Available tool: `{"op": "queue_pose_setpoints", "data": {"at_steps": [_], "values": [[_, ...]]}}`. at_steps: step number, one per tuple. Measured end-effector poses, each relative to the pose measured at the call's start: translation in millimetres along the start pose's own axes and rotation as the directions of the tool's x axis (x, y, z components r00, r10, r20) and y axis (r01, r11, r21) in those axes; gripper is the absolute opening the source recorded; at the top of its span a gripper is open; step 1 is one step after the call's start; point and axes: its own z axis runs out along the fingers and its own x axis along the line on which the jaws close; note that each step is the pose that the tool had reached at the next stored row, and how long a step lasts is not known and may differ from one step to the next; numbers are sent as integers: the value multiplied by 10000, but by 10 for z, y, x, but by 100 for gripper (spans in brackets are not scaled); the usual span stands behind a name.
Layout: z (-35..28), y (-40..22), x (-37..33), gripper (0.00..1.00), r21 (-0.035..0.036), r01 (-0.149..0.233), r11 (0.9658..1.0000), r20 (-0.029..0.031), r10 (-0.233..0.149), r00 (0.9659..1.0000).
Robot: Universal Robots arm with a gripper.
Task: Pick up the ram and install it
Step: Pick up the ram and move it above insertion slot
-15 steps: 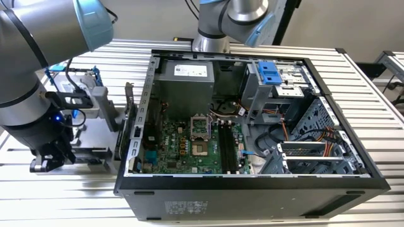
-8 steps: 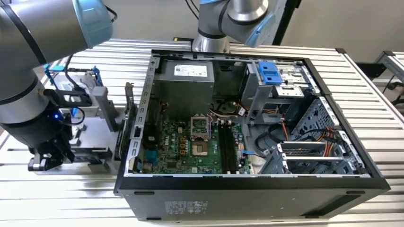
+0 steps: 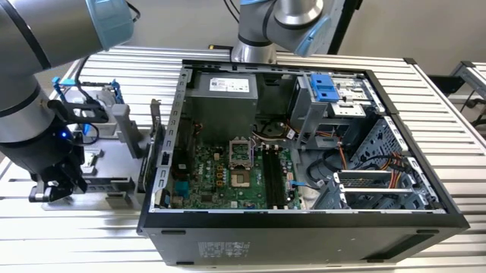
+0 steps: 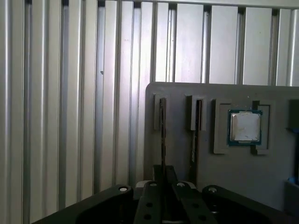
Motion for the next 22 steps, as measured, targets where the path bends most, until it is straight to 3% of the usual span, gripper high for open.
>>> {"op": "queue_pose_setpoints", "data": {"at_steps": [11, 22], "values": [[-170, 5, -4, 0, 1, 0, 10000, 0, 0, 10000], [-293, 9, -7, 0, 4, -145, 9999, 4, 145, 9999]]}}
